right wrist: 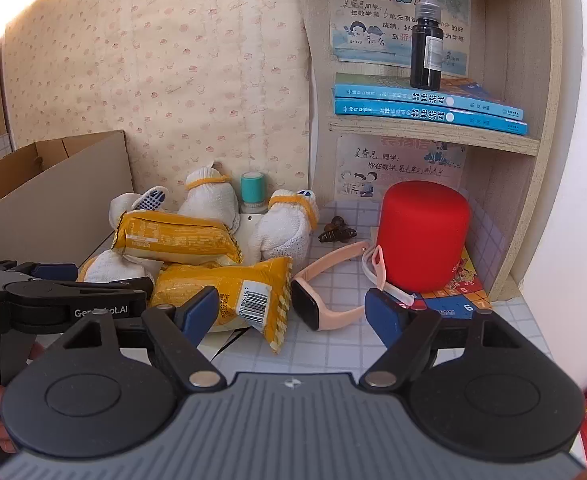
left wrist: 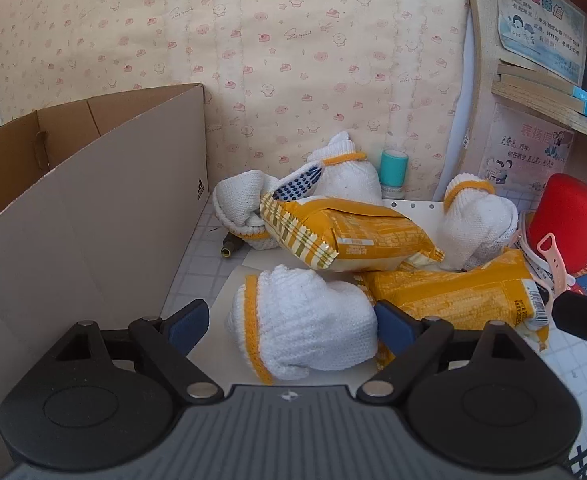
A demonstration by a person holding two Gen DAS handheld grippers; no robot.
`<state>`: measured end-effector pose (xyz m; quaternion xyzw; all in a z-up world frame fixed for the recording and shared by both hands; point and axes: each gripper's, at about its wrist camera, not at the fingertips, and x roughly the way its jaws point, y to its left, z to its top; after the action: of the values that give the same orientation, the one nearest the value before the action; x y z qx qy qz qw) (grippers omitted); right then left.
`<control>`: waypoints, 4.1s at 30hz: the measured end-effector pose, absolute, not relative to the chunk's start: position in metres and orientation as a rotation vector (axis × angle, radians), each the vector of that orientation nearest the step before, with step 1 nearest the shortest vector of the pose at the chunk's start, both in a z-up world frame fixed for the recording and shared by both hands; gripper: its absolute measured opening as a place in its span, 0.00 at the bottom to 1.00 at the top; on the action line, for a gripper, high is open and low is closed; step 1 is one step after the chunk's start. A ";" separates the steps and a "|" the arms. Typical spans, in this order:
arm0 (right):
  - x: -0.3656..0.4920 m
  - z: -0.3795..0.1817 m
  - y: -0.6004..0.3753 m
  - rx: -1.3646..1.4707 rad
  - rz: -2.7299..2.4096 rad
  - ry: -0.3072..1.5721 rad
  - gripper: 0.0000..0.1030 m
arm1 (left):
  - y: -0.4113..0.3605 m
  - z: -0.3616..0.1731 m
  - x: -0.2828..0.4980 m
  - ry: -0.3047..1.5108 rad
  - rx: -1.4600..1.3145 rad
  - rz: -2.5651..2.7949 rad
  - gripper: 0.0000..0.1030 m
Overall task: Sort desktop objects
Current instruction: 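Close left tool on a white knit glove while right tool reaches a yellow chip bag, then close right tool on the yellow chip bag while left tool lifts the glove, then carry the glove with left tool while right tool carries the chip bag over the box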
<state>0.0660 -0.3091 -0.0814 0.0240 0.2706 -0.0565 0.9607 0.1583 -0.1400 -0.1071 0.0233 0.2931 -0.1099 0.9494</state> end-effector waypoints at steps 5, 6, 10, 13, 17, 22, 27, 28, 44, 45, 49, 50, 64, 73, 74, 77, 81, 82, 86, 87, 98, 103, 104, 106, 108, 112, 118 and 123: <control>0.074 -0.087 -0.303 0.035 -0.093 0.568 0.76 | -0.137 -0.110 0.161 0.617 0.027 -0.233 0.70; 0.076 -0.088 -0.302 0.033 -0.088 0.572 0.76 | -0.137 -0.110 0.160 0.613 0.033 -0.230 0.69; 0.083 -0.094 -0.292 0.022 -0.075 0.589 0.79 | -0.134 -0.108 0.153 0.594 0.050 -0.224 0.65; 0.086 -0.097 -0.285 0.014 -0.058 0.586 0.83 | -0.129 -0.107 0.145 0.582 0.067 -0.223 0.65; 0.087 -0.097 -0.281 -0.028 -0.043 0.582 0.84 | -0.124 -0.105 0.131 0.564 0.089 -0.237 0.64; 0.098 -0.100 -0.294 0.032 -0.027 0.609 0.84 | -0.124 -0.103 0.116 0.534 0.116 -0.246 0.64; 0.102 -0.110 -0.294 0.080 0.051 0.639 0.84 | -0.120 -0.102 0.106 0.529 0.118 -0.266 0.64; 0.104 -0.111 -0.293 0.077 0.046 0.643 0.84 | -0.119 -0.102 0.103 0.528 0.115 -0.269 0.64; 0.139 -0.126 -0.269 0.105 0.034 0.703 0.96 | -0.116 -0.098 0.084 0.498 0.124 -0.285 0.64; 0.139 -0.126 -0.268 0.104 0.039 0.705 0.94 | -0.115 -0.099 0.084 0.499 0.124 -0.286 0.64; 0.137 -0.126 -0.272 0.129 0.055 0.701 0.75 | -0.113 -0.098 0.081 0.497 0.121 -0.291 0.64; 0.135 -0.125 -0.272 0.130 0.057 0.698 0.74 | -0.113 -0.098 0.081 0.498 0.123 -0.291 0.64; 0.091 -0.090 -0.276 0.107 0.044 0.616 0.68 | -0.112 -0.081 0.069 0.464 0.110 -0.304 0.64; 0.069 -0.054 -0.278 0.092 0.025 0.536 0.68 | -0.111 -0.058 0.051 0.415 0.104 -0.313 0.64; 0.065 -0.048 -0.277 0.088 0.025 0.525 0.68 | -0.110 -0.055 0.049 0.407 0.103 -0.312 0.64; 0.059 -0.035 -0.276 0.079 0.020 0.496 0.68 | -0.107 -0.045 0.044 0.389 0.100 -0.306 0.64; 0.050 -0.020 -0.274 0.074 0.019 0.467 0.68 | -0.099 -0.033 0.037 0.372 0.091 -0.289 0.64; 0.048 -0.016 -0.272 0.073 0.019 0.459 0.68 | -0.097 -0.030 0.036 0.368 0.089 -0.283 0.64; 0.043 -0.006 -0.266 0.065 0.028 0.442 0.68 | -0.087 -0.020 0.031 0.352 0.080 -0.261 0.64; 0.042 -0.004 -0.264 0.063 0.031 0.438 0.68 | -0.085 -0.018 0.030 0.348 0.078 -0.257 0.64; 0.035 0.018 -0.239 0.044 0.076 0.397 0.68 | -0.049 0.002 0.021 0.310 0.056 -0.184 0.64; 0.038 0.023 -0.220 0.032 0.113 0.394 0.68 | -0.029 0.003 0.022 0.311 0.040 -0.139 0.64; 0.039 0.024 -0.216 0.030 0.120 0.394 0.68 | -0.025 0.003 0.022 0.313 0.040 -0.131 0.64; 0.041 0.025 -0.208 0.025 0.135 0.393 0.68 | -0.018 0.003 0.023 0.314 0.039 -0.114 0.64; 0.044 0.026 -0.199 0.019 0.151 0.395 0.68 | -0.011 0.003 0.023 0.314 0.036 -0.101 0.64; 0.049 0.025 -0.181 0.008 0.182 0.399 0.68 | 0.004 0.004 0.025 0.314 0.024 -0.072 0.64; 0.062 0.024 -0.152 -0.004 0.236 0.411 0.68 | 0.027 0.002 0.030 0.321 0.013 -0.027 0.64; 0.073 0.023 -0.134 -0.013 0.272 0.419 0.68 | 0.044 -0.003 0.037 0.337 0.005 0.010 0.64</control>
<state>0.0727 -0.1336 0.0233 -0.0065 0.2075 0.1347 0.9689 0.0372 0.0443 -0.0025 0.0027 0.1677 0.0048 0.9858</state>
